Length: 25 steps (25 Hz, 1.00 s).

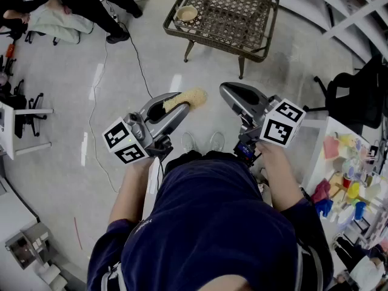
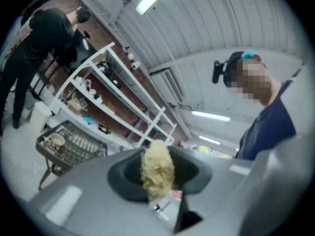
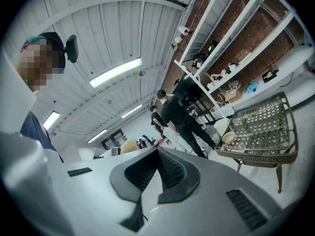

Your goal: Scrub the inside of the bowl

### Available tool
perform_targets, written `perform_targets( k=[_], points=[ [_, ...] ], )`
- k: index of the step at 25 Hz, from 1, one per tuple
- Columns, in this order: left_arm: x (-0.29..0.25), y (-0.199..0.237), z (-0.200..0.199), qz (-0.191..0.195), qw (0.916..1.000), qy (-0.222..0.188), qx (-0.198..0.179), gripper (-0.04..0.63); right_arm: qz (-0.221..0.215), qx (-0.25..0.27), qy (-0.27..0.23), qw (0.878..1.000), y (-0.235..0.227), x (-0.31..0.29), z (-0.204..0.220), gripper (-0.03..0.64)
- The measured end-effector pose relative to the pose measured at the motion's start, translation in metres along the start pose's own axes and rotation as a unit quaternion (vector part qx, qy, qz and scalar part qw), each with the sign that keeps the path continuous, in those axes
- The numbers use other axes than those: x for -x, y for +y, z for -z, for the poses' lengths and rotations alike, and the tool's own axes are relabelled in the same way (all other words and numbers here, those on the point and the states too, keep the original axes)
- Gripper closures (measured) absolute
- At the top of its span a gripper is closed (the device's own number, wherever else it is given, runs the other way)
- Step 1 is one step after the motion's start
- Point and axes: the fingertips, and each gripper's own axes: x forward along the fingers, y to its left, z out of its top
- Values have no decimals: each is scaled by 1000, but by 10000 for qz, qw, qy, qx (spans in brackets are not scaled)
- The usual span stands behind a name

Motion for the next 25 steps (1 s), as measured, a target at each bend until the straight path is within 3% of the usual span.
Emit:
perform_targets(
  k=[9, 25],
  points=[
    [-1, -2, 9, -39, 10000, 16, 17, 492, -71, -184, -245, 9995, 0, 12, -5, 609],
    [-24, -6, 19, -88, 9999, -62, -63, 492, 423, -352, -185, 9983, -40, 50, -6, 607]
  ],
)
